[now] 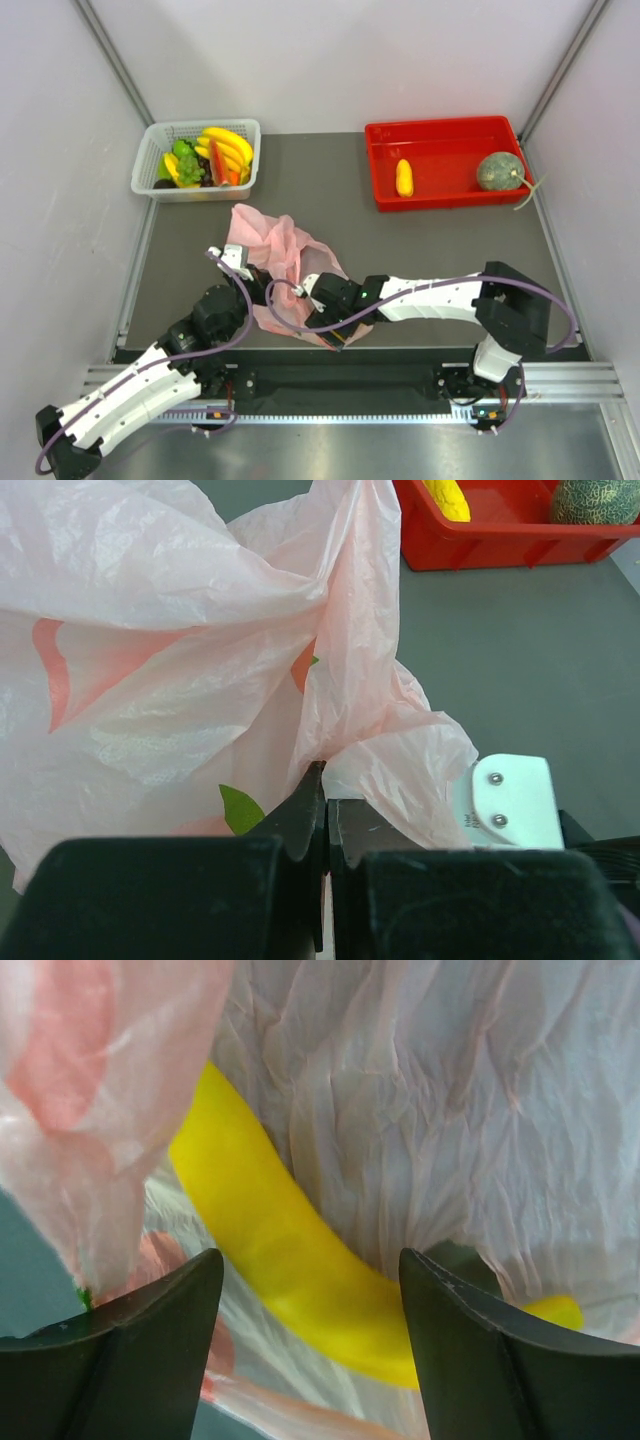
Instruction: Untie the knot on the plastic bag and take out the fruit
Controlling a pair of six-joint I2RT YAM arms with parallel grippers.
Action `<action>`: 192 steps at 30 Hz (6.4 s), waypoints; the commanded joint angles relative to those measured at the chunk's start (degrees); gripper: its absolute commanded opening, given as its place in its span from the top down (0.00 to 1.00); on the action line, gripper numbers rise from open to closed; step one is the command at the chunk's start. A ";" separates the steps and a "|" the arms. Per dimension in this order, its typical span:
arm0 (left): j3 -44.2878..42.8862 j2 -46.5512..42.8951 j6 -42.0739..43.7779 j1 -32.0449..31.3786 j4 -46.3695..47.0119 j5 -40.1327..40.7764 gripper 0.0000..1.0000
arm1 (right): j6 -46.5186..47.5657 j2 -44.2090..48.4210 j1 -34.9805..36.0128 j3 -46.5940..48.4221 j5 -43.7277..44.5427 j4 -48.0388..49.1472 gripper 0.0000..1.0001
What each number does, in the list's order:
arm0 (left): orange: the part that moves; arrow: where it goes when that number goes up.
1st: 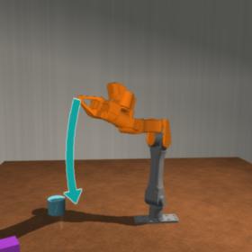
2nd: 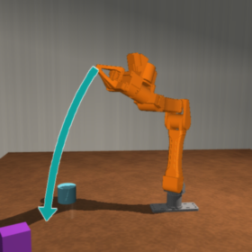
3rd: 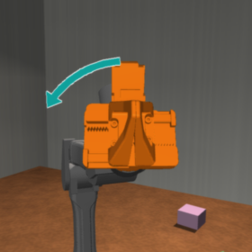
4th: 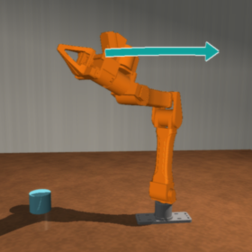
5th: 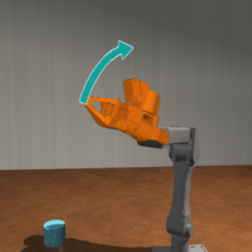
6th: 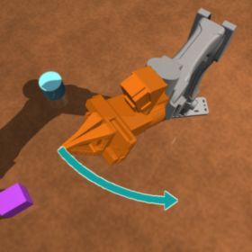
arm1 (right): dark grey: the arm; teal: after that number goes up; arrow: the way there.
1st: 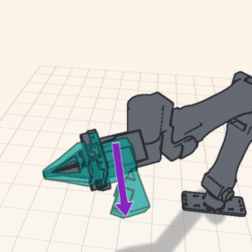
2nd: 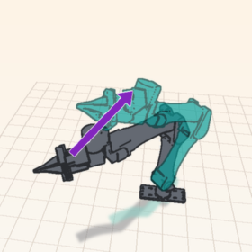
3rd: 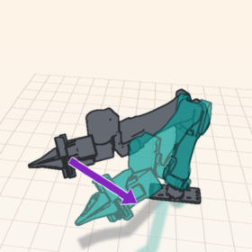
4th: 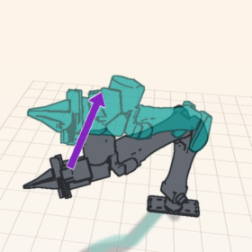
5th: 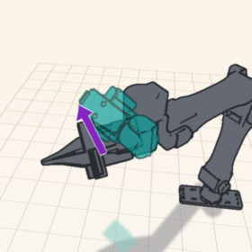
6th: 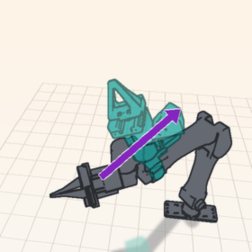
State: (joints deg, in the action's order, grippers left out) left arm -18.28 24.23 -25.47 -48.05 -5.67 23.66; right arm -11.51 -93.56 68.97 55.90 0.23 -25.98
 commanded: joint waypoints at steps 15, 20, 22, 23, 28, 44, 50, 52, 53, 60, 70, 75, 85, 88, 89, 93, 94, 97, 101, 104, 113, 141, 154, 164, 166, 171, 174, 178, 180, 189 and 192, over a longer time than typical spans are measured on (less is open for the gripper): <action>0.27 -1.38 -0.54 -0.11 0.66 1.21 1.00 | -0.53 1.69 0.38 3.51 4.68 0.23 0.99; 0.00 -1.03 -0.37 -0.11 1.01 1.13 1.00 | -3.95 7.59 -3.39 6.32 11.98 -0.48 1.00; -0.17 -0.68 -0.37 -0.02 1.36 1.13 1.00 | -5.36 8.74 -4.89 6.68 10.42 0.57 1.00; -0.26 -0.67 -0.37 -0.11 1.54 1.13 1.00 | -5.72 9.44 -6.20 6.68 9.36 1.79 1.00; -1.23 0.38 0.16 -0.11 2.33 0.77 1.00 | -8.18 10.85 -8.76 4.93 4.17 6.28 1.00; -1.67 3.37 0.34 -0.11 5.23 -0.01 1.00 | -25.73 29.22 -27.82 -11.42 -22.08 48.11 1.00; -2.19 4.69 0.60 -0.02 7.43 -0.63 1.00 | -36.54 23.69 -35.83 -9.93 -33.61 60.41 1.00; -2.37 4.69 0.86 -0.11 7.60 -0.11 1.00 | -39.98 19.93 -36.88 -9.41 -35.64 62.62 1.00; -2.46 4.69 1.04 -0.11 7.78 -0.02 1.00 | -42.00 18.69 -36.89 -9.23 -38.96 64.11 1.00; -2.63 5.21 1.83 -0.11 9.98 1.48 1.00 | -45.81 17.79 -35.49 -13.35 -42.42 67.48 1.00; -2.81 8.03 1.13 -0.11 11.83 -1.16 1.00 | -25.18 21.33 -40.48 -0.65 -30.51 35.09 1.00; -3.60 7.41 2.09 -0.11 11.04 -2.83 1.00 | -14.95 12.10 -46.81 14.38 -4.91 19.22 1.00; -5.36 4.87 5.26 -0.11 8.84 -7.66 1.00 | -12.23 -18.73 -58.33 37.25 11.28 13.15 1.00; -5.88 4.07 6.14 -0.11 8.40 -8.72 1.00 | -11.17 -24.03 -60.00 41.30 12.33 14.80 0.98; -6.32 3.99 6.40 -0.11 8.14 -8.81 1.00 | -10.99 -25.00 -60.35 42.79 12.69 15.25 0.97; -7.38 4.25 7.02 -0.11 7.34 -8.81 1.00 | -9.41 -32.18 -61.32 50.85 13.13 12.10 0.90; -7.47 4.34 7.02 -0.11 7.17 -8.72 1.00 | -8.89 -33.43 -61.58 52.98 13.04 10.61 0.89; -8.00 4.07 6.84 -0.11 6.82 -8.28 1.00 | -7.92 -34.94 -61.85 55.72 12.60 8.66 0.67; -8.96 3.11 6.23 -0.11 6.64 -7.40 1.00 | -6.43 -32.66 -61.76 54.14 12.17 9.45 0.14; -9.40 2.32 6.31 -0.11 6.46 -6.79 1.00 | -5.37 -28.10 -61.67 50.55 10.85 10.50 0.00; -11.59 0.56 7.28 -0.11 1.11 -7.22 1.00 | -0.89 -0.15 -51.94 20.00 -1.97 14.91 0.00; -14.85 8.11 -2.91 -0.11 -5.42 -2.74 1.00 | -6.24 19.93 -6.74 -9.67 -4.72 33.44 0.99; -16.61 11.98 -1.95 -0.11 -0.13 -5.11 1.00 | -5.80 -1.00 -6.13 4.03 11.70 38.63 0.19; -13.27 12.16 -2.74 -0.11 3.03 -6.96 1.00 | -10.02 -11.46 -6.30 10.37 22.44 41.52 0.00; -12.39 12.07 -2.91 -0.11 3.73 -7.13 1.00 | -10.38 -12.69 -6.30 11.42 23.58 42.58 0.00; -10.02 11.63 -2.74 -0.02 4.62 -6.96 1.00 | -10.55 -17.79 -6.57 14.85 26.83 44.61 0.00; -8.18 11.02 -2.65 -0.11 5.23 -7.14 1.00 | -11.17 -20.25 -7.35 16.70 27.98 46.27 0.00; -6.15 9.87 -2.83 -0.11 7.16 -6.79 1.00 | -14.24 -23.59 -9.29 18.10 27.11 48.38 0.00; -5.01 9.26 -3.09 -0.02 7.43 -6.61 1.00 | -16.61 -24.74 -10.08 18.63 26.76 49.00 0.00; -2.99 6.62 -3.44 -0.11 4.20 -2.57 1.00 | -22.24 -26.33 -13.16 12.06 16.75 63.66 0.00; -2.90 4.69 -3.18 -0.11 2.87 0.33 1.00 | -22.42 -24.74 -13.95 9.06 12.80 67.89 0.00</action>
State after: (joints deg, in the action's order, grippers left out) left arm -21.58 30.98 -28.60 -47.86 -3.11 20.84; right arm -31.97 -120.70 56.05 67.40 18.74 32.64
